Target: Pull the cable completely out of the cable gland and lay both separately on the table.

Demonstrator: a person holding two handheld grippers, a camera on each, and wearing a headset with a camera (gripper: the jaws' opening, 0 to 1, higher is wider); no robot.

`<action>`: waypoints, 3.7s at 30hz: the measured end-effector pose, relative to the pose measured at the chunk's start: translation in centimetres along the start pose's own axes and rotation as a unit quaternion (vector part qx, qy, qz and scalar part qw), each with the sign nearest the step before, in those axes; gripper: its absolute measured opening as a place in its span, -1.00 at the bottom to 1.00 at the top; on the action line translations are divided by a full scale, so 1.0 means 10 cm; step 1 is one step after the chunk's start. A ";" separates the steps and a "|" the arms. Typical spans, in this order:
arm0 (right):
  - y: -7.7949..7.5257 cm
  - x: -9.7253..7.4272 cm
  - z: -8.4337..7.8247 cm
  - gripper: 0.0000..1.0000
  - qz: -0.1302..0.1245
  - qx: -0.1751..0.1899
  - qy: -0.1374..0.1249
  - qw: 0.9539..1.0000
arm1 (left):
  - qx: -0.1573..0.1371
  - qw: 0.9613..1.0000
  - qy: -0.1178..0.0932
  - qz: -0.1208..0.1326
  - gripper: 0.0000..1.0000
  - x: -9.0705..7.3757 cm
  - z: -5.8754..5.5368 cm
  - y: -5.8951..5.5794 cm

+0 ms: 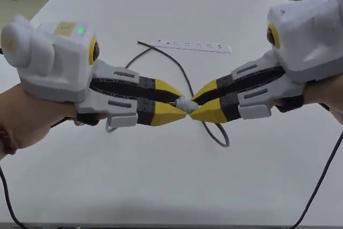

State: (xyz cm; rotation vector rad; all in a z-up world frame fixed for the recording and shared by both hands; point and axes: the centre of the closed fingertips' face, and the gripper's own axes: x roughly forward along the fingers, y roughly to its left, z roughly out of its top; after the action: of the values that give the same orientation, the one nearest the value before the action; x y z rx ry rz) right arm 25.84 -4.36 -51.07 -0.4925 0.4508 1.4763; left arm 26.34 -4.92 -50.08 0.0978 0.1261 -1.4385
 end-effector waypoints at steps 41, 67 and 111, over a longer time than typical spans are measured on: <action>-0.13 -0.29 0.13 -0.55 0.018 0.144 -0.089 0.985 | -0.010 1.000 -0.017 0.015 -0.71 0.02 0.00 0.02; 0.19 -0.07 -0.02 -0.68 0.267 0.479 -0.161 0.820 | 0.037 0.999 -0.022 -0.034 -0.70 0.04 0.05 -0.21; 0.08 0.02 0.00 -0.88 -0.033 0.031 -0.053 0.998 | -0.004 1.000 -0.022 0.012 -0.70 -0.03 -0.07 -0.03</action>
State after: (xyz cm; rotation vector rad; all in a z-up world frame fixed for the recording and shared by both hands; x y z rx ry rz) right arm 25.06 -4.17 -51.20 -0.3742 0.3914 1.4130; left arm 25.99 -4.57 -50.77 0.0606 0.0950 -1.4161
